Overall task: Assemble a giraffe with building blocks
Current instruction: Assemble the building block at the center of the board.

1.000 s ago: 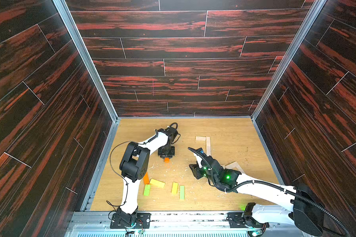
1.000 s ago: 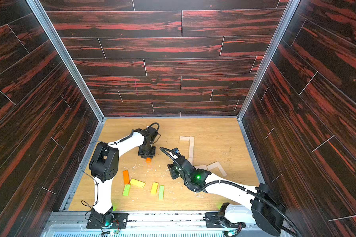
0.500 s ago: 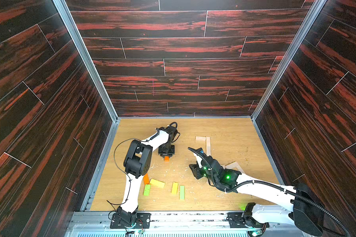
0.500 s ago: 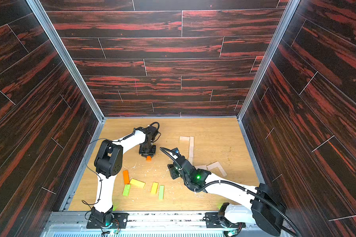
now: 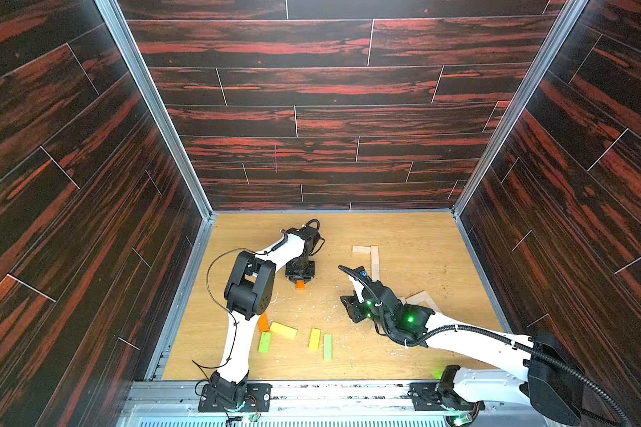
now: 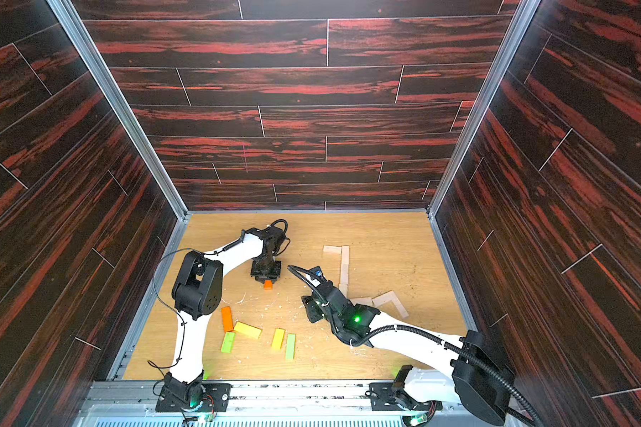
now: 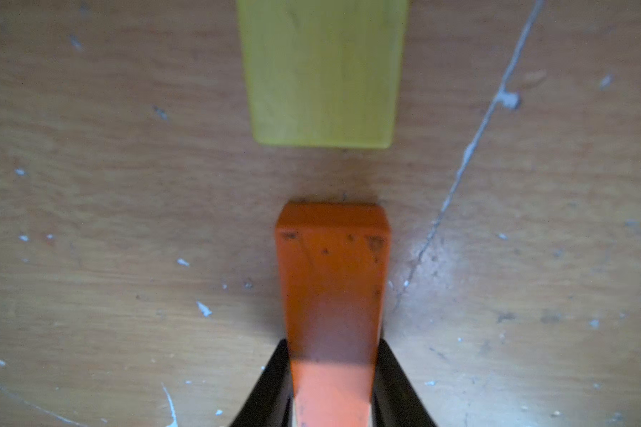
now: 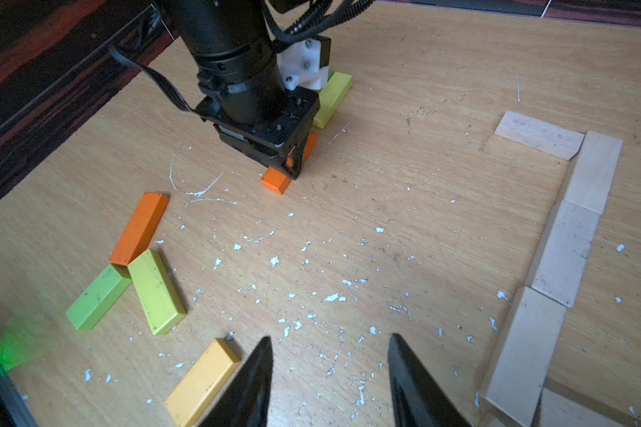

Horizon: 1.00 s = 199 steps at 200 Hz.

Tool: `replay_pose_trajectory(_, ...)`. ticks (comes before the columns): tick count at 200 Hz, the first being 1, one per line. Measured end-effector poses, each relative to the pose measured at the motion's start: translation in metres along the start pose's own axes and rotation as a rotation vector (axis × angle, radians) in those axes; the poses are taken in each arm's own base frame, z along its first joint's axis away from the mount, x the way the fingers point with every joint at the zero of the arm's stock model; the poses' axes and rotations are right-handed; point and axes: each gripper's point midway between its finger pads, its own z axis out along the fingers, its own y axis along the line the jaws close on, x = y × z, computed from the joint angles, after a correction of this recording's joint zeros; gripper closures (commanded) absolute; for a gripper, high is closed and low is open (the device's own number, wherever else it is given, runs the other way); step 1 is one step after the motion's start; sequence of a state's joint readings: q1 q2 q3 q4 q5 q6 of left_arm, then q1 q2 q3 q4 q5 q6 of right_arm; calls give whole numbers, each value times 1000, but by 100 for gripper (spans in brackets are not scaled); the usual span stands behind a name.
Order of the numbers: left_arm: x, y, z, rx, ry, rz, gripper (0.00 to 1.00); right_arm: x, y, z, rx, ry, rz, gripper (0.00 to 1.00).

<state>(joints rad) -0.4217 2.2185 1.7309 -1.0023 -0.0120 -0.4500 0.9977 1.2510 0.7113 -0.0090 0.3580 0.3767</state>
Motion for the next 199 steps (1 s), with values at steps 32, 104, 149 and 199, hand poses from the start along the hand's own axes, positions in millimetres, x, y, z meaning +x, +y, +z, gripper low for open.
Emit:
replay_pose_trajectory(32,-3,0,0,1,-3,-2,72,0,0,0,0,0,0,49)
replay_pose_trajectory(104,-10,4,1,-2,3,-10,72,0,0,0,1,0,0,49)
replay_pose_trajectory(149,-11,5,1,-5,9,-11,69,0,0,0,1,0,0,49)
replay_pose_trajectory(199,-14,4,0,-4,8,-2,51,0,-1,0,3,0,-3,49)
